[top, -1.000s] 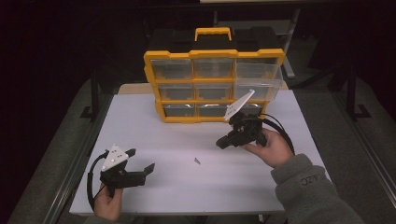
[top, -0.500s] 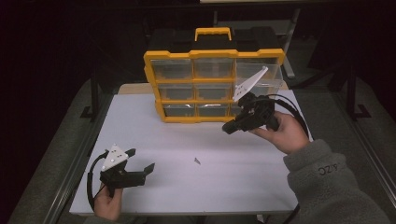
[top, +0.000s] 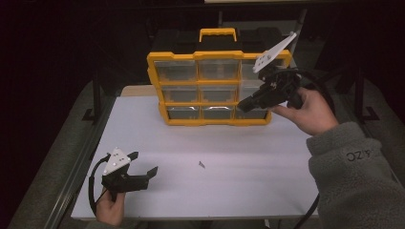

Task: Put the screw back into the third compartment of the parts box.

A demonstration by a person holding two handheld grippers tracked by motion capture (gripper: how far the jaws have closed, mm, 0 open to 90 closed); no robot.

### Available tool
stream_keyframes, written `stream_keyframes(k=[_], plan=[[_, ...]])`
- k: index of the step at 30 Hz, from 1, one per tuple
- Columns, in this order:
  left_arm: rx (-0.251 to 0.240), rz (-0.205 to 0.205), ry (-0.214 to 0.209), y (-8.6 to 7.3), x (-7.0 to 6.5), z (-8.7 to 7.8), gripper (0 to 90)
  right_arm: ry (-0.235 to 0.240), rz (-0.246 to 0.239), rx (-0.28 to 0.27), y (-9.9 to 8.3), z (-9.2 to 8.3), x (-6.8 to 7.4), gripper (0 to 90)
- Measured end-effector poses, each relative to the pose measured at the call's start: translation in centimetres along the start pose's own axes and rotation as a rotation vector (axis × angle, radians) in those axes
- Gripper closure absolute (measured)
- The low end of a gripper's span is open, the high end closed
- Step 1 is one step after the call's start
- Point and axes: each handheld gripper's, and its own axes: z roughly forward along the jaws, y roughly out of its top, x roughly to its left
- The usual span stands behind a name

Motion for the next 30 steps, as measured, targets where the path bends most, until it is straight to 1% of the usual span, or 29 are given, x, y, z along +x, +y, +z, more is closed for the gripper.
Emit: stream_keyframes(k=[5, 7, 8, 9, 10, 14, 15, 16, 18, 20, 21, 22, 23, 25, 30], plan=[[0.002, 0.003, -0.001, 0.0, 0.0, 0.0, 13.8, -0.025, 0.021, -0.012, 1.2, -1.8, -1.0, 86.6], [0.000, -0.010, -0.002, 0.0, 0.0, 0.0, 13.8, -0.033, 0.035, -0.022, 1.7, -2.4, -1.6, 86.6], [-0.002, -0.009, -0.003, 0.0, 0.0, 0.0, 13.8, -0.039, 0.032, -0.028, 1.9, -2.6, -1.9, 86.6], [-0.001, -0.008, -0.003, 0.0, 0.0, 0.0, 13.8, -0.045, 0.046, -0.029, 2.1, -2.9, -2.2, 86.6], [-0.001, -0.010, -0.003, 0.0, -0.1, 0.0, 13.8, -0.052, 0.049, -0.030, 2.3, -3.1, -2.5, 86.6], [0.003, 0.008, -0.001, 0.0, 0.1, -0.1, 13.8, -0.077, 0.080, -0.030, 2.7, -3.7, -3.7, 86.5], [0.002, 0.003, -0.001, 0.0, 0.1, -0.1, 13.8, -0.086, 0.103, -0.028, 2.8, -3.9, -4.1, 86.5], [0.000, -0.001, -0.003, 0.0, 0.1, -0.1, 13.8, -0.092, 0.107, -0.026, 2.8, -3.9, -4.3, 86.5], [0.003, 0.016, -0.002, 0.0, 0.2, -0.2, 13.8, -0.105, 0.122, -0.026, 2.8, -3.9, -5.0, 86.5], [0.003, 0.011, -0.003, 0.0, 0.2, -0.1, 13.8, -0.120, 0.139, -0.015, 2.8, -3.8, -5.8, 86.5], [0.010, 0.021, -0.001, 0.0, 0.2, -0.2, 13.8, -0.126, 0.147, -0.015, 2.7, -3.7, -6.1, 86.5], [0.003, 0.015, -0.001, 0.0, 0.2, -0.2, 13.8, -0.129, 0.157, -0.018, 2.6, -3.7, -6.4, 86.4], [-0.006, 0.000, -0.004, 0.0, 0.1, -0.1, 13.8, -0.136, 0.162, -0.016, 2.5, -3.7, -6.7, 86.5], [-0.004, -0.005, -0.005, 0.0, 0.0, -0.1, 13.8, -0.146, 0.176, -0.006, 2.4, -3.5, -7.1, 86.5], [-0.001, 0.006, -0.007, 0.0, 0.2, -0.2, 13.8, -0.158, 0.199, 0.034, 2.0, -2.6, -8.0, 86.4]])
